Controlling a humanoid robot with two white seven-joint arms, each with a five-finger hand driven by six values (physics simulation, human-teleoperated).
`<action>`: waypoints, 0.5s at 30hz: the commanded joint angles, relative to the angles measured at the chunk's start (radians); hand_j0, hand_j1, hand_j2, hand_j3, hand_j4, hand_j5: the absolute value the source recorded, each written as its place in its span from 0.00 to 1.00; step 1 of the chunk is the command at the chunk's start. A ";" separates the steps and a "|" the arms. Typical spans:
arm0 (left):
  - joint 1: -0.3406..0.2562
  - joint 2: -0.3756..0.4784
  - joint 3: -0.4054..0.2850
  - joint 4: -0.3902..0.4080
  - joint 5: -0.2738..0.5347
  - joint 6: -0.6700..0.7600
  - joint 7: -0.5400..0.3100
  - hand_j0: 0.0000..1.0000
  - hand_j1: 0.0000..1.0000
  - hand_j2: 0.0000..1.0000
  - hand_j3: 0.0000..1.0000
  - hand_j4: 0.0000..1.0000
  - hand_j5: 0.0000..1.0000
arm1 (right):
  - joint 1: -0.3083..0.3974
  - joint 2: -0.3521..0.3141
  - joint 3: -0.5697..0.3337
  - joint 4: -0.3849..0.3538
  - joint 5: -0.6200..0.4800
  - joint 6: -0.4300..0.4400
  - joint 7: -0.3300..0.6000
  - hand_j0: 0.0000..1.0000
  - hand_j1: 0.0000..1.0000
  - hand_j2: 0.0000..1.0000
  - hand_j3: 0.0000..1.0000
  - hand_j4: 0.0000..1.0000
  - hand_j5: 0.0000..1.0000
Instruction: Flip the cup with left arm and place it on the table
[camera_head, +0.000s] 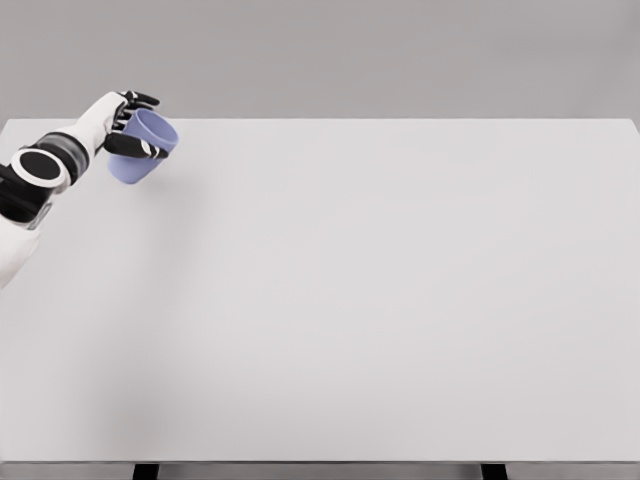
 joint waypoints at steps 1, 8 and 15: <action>0.000 0.001 0.012 -0.001 0.015 -0.005 0.000 0.78 0.78 0.78 0.78 0.78 0.78 | 0.000 0.000 0.000 0.000 0.000 0.000 0.000 1.00 1.00 1.00 1.00 1.00 1.00; 0.009 -0.007 0.071 -0.001 0.043 -0.025 0.000 0.80 0.80 0.80 0.80 0.80 0.80 | 0.000 0.000 0.000 0.000 0.000 0.000 0.000 1.00 1.00 1.00 1.00 1.00 1.00; 0.023 -0.016 0.116 -0.003 0.064 -0.027 -0.001 0.81 0.81 0.81 0.81 0.81 0.81 | 0.000 0.000 0.000 0.000 0.000 0.000 0.000 1.00 1.00 1.00 1.00 1.00 1.00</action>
